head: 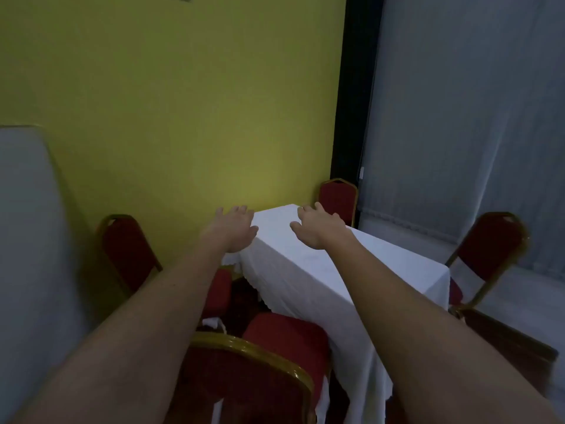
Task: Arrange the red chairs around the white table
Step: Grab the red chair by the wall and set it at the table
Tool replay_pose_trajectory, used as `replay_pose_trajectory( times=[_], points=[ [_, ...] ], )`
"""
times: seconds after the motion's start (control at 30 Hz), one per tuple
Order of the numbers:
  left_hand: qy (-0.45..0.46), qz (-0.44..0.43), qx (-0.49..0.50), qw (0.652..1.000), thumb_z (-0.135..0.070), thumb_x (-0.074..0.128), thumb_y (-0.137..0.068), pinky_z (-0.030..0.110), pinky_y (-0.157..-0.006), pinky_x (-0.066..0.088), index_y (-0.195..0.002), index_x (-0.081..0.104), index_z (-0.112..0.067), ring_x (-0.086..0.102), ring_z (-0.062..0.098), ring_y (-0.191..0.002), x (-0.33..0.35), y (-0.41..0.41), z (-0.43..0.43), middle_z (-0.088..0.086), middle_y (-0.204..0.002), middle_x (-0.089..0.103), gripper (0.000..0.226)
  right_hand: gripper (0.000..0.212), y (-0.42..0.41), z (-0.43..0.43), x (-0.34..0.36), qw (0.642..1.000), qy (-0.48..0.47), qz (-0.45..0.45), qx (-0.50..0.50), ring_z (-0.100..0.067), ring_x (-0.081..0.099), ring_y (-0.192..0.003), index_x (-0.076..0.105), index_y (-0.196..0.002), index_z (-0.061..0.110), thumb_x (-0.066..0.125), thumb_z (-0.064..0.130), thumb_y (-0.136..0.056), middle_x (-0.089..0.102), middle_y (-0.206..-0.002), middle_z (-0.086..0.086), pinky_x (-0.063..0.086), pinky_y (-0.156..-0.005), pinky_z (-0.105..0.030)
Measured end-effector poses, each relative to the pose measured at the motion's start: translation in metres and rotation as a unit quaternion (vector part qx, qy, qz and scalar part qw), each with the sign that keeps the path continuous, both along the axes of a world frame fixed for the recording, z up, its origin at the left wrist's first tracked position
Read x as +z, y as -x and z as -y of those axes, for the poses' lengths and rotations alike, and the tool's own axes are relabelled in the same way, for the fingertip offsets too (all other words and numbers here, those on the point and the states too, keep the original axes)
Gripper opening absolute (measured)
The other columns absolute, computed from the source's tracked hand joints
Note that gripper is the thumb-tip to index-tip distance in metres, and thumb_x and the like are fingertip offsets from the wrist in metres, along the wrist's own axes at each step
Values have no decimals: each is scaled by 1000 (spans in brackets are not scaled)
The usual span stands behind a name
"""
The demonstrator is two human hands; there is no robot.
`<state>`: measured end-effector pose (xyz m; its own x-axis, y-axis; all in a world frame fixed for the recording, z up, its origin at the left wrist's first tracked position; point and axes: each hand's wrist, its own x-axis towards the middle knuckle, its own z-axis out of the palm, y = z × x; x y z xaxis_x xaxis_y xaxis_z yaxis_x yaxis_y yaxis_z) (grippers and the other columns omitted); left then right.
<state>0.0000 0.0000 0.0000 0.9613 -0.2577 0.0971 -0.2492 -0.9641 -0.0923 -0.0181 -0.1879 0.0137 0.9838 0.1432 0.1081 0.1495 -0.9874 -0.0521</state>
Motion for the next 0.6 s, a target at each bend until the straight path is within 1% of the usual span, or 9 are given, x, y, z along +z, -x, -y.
replay_pose_trajectory(
  times=[0.13, 0.23, 0.4, 0.6],
  points=[
    [-14, -1, 4, 1000, -34, 24, -103, 52, -118, 11, -152, 17, -7, 16, 26, -149, 9, -4, -2, 12, -161, 14, 56, 54, 0, 6, 9, 1000, -2, 2, -14, -23, 10, -148, 26, -148, 8, 25, 33, -100, 26, -157, -4, 26, -109, -54],
    [-4, -3, -5, 1000, -34, 25, -103, 52, -117, 13, -149, 23, -6, 23, 26, -146, 15, -5, 5, 12, -158, 23, 54, 55, -4, 8, 14, 1000, -2, 8, -18, -23, 12, -147, 26, -148, 8, 25, 34, -100, 25, -158, -3, 26, -109, -53],
    [-16, -3, -12, 1000, -33, 26, -103, 52, -116, 16, -149, 23, -5, 25, 27, -145, 16, -4, 14, 14, -157, 25, 54, 54, -10, 9, 9, 1000, -2, 18, -17, -24, 13, -147, 26, -148, 8, 25, 34, -100, 23, -158, -3, 27, -110, -53],
    [2, -18, 21, 1000, -34, 25, -103, 52, -118, 13, -150, 22, -6, 22, 27, -146, 22, -34, -7, 12, -158, 25, 55, 54, -61, -20, 3, 999, -24, 15, 16, -24, 17, -145, 27, -148, 8, 26, 34, -100, 26, -156, -4, 28, -109, -54]
  ],
)
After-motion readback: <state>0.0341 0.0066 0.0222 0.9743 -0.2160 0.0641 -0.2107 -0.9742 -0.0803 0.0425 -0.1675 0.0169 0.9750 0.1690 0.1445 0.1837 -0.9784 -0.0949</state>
